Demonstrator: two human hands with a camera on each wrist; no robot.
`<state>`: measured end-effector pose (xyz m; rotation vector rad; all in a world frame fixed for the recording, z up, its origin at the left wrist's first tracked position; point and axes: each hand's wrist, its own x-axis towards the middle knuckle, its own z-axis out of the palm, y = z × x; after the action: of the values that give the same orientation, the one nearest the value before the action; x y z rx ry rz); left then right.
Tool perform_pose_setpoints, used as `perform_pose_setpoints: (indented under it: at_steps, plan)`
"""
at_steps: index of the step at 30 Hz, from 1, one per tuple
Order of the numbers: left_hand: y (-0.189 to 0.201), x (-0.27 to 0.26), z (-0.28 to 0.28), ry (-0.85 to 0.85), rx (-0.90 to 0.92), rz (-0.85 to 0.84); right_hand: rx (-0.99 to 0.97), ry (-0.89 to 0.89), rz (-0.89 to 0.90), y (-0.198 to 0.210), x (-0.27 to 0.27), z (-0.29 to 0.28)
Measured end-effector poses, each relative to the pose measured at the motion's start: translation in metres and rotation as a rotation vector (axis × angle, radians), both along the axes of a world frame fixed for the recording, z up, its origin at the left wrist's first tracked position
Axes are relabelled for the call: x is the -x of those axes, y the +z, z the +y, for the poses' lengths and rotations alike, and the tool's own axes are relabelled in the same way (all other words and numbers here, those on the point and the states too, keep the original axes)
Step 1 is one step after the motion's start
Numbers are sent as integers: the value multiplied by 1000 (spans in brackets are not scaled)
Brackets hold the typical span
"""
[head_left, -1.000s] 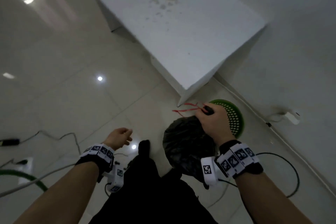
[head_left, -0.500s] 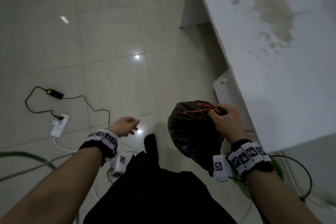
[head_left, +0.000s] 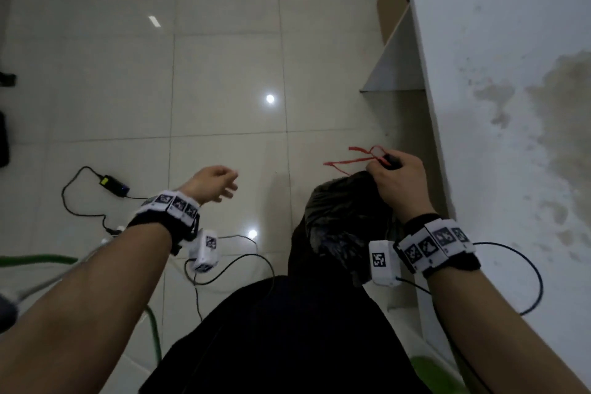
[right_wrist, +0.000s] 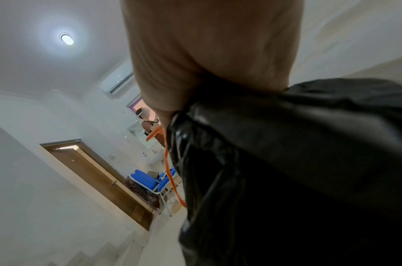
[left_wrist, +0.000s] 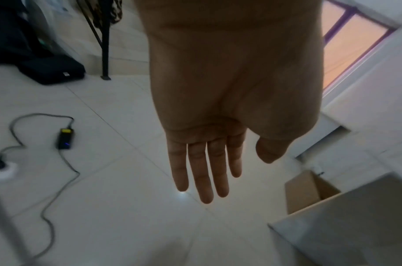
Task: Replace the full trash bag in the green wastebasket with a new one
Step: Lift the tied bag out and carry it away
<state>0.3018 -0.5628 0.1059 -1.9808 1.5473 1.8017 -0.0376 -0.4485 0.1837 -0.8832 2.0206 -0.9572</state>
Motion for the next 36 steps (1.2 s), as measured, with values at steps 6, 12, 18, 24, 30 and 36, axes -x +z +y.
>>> perform_pose_setpoints:
  at_steps: [6,12,18,24,30,36]
  plan:
    - [-22,-35,-70,-155,-102,-297,52,82,-108,6,38,-150]
    - [-29,1,-182,-103,-216,-256,39,114,-109,3,66,-290]
    - [-22,87,-401,-122,-64,-94,40,-18,-69,-1,94,-442]
    - [14,181,-583,-169,59,41,-3,-160,-74,12,127,-551]
    - [-8,246,-687,-368,-26,-44,-2,-377,-122,5,202,-636]
    - [-35,309,-791,-584,-141,-286,39,-504,-188,-8,288,-722]
